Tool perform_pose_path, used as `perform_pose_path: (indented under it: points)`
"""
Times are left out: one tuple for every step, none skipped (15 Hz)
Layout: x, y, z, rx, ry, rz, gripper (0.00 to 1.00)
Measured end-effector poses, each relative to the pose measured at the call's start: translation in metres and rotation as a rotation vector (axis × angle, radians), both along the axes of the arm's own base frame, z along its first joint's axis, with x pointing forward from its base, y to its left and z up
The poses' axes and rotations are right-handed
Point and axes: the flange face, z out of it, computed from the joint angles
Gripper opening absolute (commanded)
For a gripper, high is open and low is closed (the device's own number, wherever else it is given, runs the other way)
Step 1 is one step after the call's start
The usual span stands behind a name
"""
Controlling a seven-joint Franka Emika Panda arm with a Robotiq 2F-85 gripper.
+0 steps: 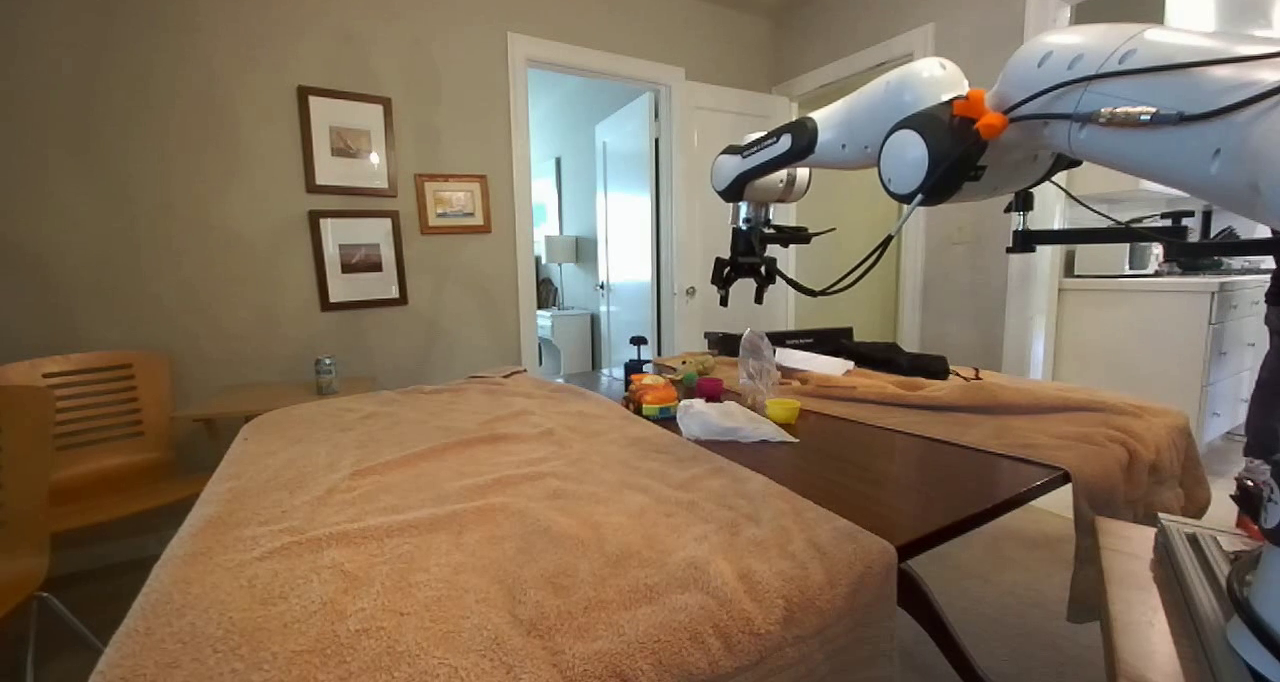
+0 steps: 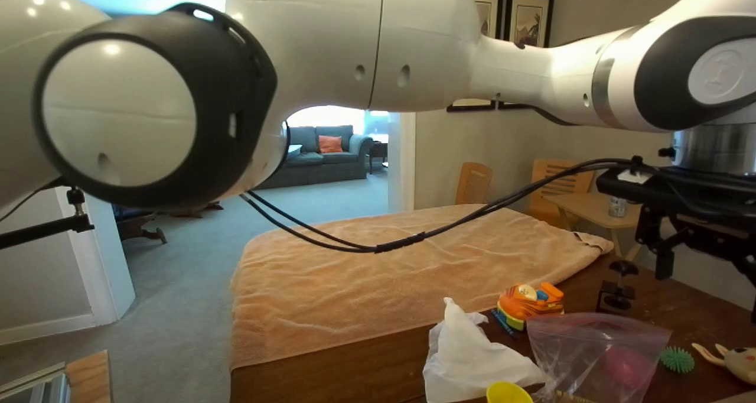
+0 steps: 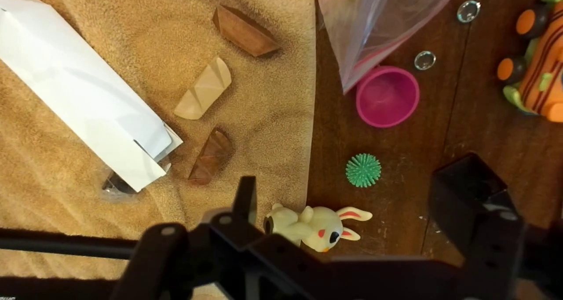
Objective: Move the purple bowl forwards.
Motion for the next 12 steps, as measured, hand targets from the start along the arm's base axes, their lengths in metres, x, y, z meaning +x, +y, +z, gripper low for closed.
perform_pose_path:
  points:
    - [0.001, 0.002, 0.0, -0.001, -0.002, 0.015, 1.0]
    - [0.003, 0.003, 0.001, -0.003, -0.005, 0.036, 1.0]
    - [0.005, 0.006, 0.004, -0.009, -0.009, 0.061, 1.0]
    - [0.007, 0.008, 0.007, -0.018, -0.016, 0.089, 1.0]
    - [0.009, 0.011, 0.011, -0.03, -0.024, 0.121, 1.0]
    - [0.012, 0.014, 0.016, -0.041, -0.033, 0.153, 1.0]
    - [0.015, 0.018, 0.021, -0.053, -0.041, 0.187, 1.0]
    - [0.018, 0.022, 0.024, -0.062, -0.047, 0.217, 1.0]
    - [0.021, 0.026, 0.027, -0.069, -0.051, 0.247, 1.0]
    - [0.024, 0.031, 0.029, -0.074, -0.053, 0.279, 1.0]
    - [0.027, 0.036, 0.03, -0.076, -0.055, 0.313, 1.0]
    - [0.03, 0.042, 0.03, -0.079, -0.056, 0.35, 1.0]
